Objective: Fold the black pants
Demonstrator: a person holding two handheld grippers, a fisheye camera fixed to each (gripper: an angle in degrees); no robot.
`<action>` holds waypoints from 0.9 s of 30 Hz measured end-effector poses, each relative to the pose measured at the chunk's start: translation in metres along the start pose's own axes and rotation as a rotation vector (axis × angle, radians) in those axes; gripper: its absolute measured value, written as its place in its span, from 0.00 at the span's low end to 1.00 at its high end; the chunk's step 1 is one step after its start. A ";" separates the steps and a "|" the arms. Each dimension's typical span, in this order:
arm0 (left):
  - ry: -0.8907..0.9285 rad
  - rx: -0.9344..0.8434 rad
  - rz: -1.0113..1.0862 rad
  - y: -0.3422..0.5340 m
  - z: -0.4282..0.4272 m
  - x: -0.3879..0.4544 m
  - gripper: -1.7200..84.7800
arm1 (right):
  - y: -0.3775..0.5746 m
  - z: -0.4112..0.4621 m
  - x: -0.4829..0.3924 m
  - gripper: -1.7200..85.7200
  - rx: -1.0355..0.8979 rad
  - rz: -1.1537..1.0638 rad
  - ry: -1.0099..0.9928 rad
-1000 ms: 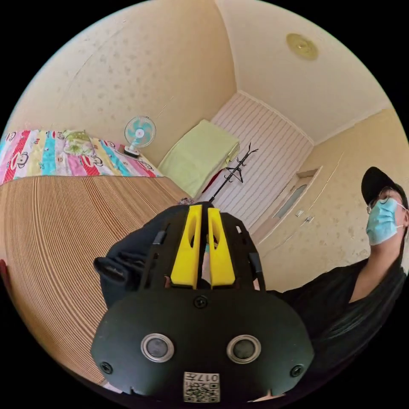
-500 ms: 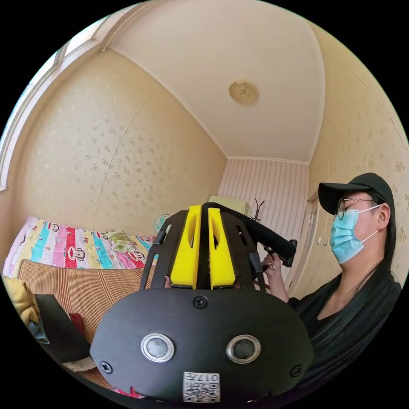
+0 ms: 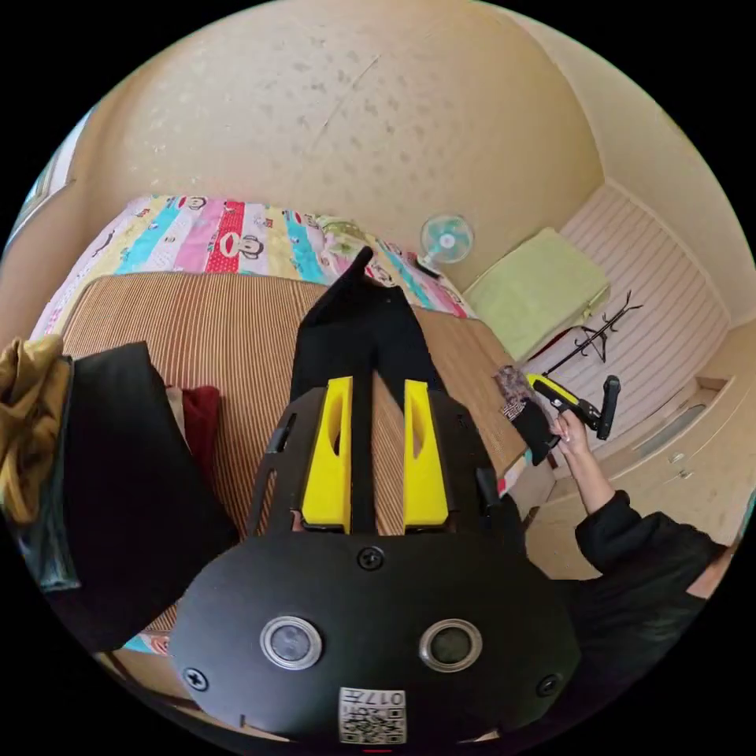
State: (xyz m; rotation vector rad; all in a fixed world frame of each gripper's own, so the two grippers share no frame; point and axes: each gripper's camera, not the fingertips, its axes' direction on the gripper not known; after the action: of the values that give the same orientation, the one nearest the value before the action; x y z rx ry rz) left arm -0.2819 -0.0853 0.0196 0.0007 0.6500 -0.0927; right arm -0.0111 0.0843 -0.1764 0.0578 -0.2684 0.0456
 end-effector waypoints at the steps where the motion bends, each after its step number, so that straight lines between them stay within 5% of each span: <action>1: -0.014 -0.038 -0.014 0.017 0.014 -0.006 0.14 | 0.041 0.024 0.018 0.05 -0.097 0.102 -0.064; 4: -0.056 -0.176 -0.092 0.085 0.059 -0.026 0.16 | 0.114 0.040 0.057 0.12 -0.165 0.220 -0.409; 12: -0.242 -0.070 -0.255 0.149 0.009 -0.043 0.19 | 0.150 -0.010 0.147 0.18 -0.195 0.288 -0.374; 14: -0.127 -0.150 -0.309 0.149 0.020 -0.062 0.19 | 0.152 0.008 0.157 0.18 -0.333 0.204 -0.476; 17: -0.063 -0.189 -0.388 0.149 0.014 -0.075 0.14 | 0.162 0.025 0.164 0.19 -0.434 0.184 -0.343; 21: 0.322 -0.349 -0.328 0.165 0.029 -0.053 0.06 | 0.179 0.051 0.177 0.16 -0.621 0.211 -0.403; 23: 0.309 -0.414 -0.321 0.177 0.030 -0.041 0.06 | 0.186 0.040 0.192 0.08 -0.605 0.228 -0.565; 27: 0.172 -0.256 -0.327 0.190 -0.025 -0.021 0.11 | 0.175 -0.019 0.234 0.06 -0.456 0.294 -0.644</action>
State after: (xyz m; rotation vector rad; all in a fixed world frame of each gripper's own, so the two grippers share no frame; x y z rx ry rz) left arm -0.2974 0.1062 0.0068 -0.3484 0.8267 -0.3268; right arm 0.2096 0.2690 -0.1236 -0.4297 -0.9235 0.2586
